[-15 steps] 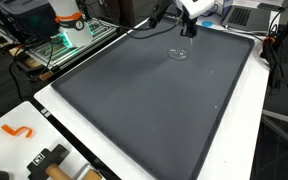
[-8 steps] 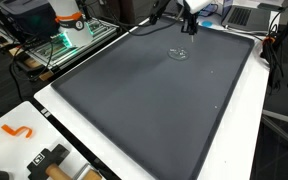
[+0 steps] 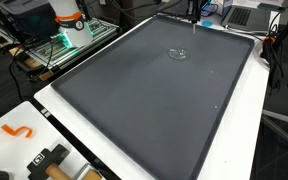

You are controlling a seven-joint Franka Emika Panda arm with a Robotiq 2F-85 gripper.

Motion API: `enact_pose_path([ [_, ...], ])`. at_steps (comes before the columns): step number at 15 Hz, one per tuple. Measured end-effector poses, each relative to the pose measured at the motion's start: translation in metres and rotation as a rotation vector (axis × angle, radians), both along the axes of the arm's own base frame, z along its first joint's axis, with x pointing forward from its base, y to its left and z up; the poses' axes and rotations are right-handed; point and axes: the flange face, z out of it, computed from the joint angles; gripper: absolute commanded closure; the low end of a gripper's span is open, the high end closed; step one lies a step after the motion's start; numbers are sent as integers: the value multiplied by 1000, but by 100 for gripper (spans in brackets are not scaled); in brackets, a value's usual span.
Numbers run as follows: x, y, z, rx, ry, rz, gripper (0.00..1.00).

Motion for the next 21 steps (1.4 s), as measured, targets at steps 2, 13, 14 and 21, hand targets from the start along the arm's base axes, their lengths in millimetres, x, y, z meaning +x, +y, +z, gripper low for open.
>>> enact_pose_path([
  [2,-4,13,8,-54,0,14,97],
  [13,-24,73,30,-319,57,96,97],
  [14,-24,75,31,-328,55,104,97],
  [21,-24,82,3,-356,87,139,97],
])
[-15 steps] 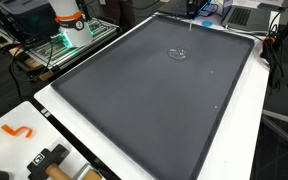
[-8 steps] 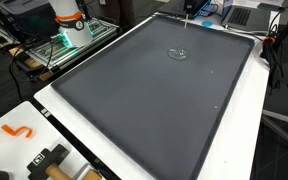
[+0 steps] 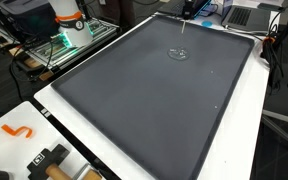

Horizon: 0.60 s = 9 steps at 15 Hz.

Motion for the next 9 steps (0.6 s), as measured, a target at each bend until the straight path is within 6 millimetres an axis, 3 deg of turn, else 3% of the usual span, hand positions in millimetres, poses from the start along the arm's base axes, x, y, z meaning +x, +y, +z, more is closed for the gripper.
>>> enact_pose_path([
  [9,8,11,-54,-32,-10,53,97],
])
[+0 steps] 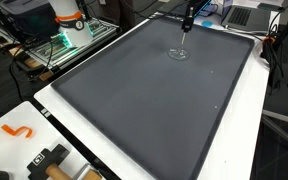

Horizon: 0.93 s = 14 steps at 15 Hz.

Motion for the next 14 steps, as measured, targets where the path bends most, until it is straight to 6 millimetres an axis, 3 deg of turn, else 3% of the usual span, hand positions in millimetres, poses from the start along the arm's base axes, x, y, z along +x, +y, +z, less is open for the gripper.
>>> enact_pose_path([
  [8,8,1,-33,-15,22,11,97],
  [14,13,3,-39,-13,27,11,97],
])
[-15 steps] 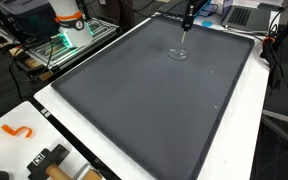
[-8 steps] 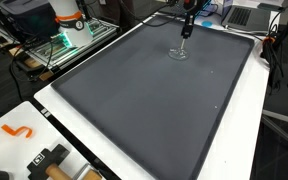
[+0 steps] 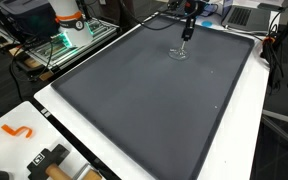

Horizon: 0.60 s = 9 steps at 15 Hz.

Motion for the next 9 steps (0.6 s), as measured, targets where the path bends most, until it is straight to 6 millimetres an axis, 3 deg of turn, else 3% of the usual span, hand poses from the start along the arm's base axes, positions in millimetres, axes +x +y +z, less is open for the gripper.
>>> enact_pose_path([
  [9,1,-1,1,-3,4,-4,97],
])
